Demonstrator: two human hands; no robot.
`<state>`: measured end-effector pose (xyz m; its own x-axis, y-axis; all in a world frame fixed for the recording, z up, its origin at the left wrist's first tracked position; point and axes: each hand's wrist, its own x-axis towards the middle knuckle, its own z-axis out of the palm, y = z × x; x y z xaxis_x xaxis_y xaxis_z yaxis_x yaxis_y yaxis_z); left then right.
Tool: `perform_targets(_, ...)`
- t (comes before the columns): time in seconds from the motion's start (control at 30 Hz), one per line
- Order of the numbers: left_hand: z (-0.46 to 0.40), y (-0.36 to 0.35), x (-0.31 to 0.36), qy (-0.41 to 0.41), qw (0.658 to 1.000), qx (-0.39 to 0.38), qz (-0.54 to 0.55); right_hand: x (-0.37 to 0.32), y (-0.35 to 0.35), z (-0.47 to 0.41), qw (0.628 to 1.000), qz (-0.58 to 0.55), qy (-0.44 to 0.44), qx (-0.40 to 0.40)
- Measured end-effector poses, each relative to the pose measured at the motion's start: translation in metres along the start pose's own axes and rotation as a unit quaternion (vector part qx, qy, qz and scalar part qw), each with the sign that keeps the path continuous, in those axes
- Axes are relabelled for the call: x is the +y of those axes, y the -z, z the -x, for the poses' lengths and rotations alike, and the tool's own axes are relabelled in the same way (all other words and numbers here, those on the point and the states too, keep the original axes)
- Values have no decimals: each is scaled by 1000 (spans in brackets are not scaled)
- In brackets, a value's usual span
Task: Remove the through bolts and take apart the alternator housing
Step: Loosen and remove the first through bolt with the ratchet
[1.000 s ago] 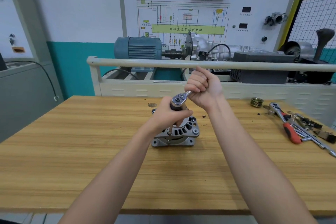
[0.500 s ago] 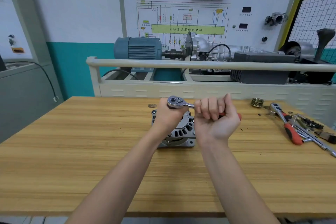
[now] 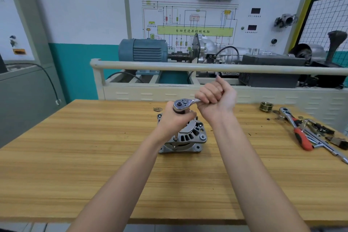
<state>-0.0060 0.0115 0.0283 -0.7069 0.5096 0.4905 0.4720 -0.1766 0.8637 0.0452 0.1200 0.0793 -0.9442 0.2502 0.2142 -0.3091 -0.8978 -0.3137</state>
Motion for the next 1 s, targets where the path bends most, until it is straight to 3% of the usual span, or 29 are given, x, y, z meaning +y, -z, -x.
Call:
perform_targets(0.1, -3, -5, -2, -14, 998, 59, 0, 19, 5, 33, 987, -9, 161, 5)
perform_targets(0.23, 0, -10, -5, -4, 997, 83, -2, 29, 11, 48, 976, -9, 216, -24)
perform_targets(0.33, -3, 1, -2, 7, 1000, 18, -25, 13, 8, 29, 989, 18, 139, -38)
perform_targets(0.47, -6, 16, 8, -20, 993, -100, -55, -8, 3, -7, 997, 4, -51, -60)
perform_targets(0.6, -7, 8, 5, 17, 995, -97, 27, -8, 1, -27, 991, -12, -120, -58)
perform_targets(0.7, -6, 3, 2, 12, 999, -34, 25, -3, 1, -18, 997, -26, -60, -37)
perform_targets(0.9, -8, -10, 1, 1, 995, 101, 15, 27, 4, 34, 978, -8, 206, -9)
perform_targets(1.0, -5, -9, 0, 2, 996, 92, 4, 30, 7, 40, 974, 3, 223, -28)
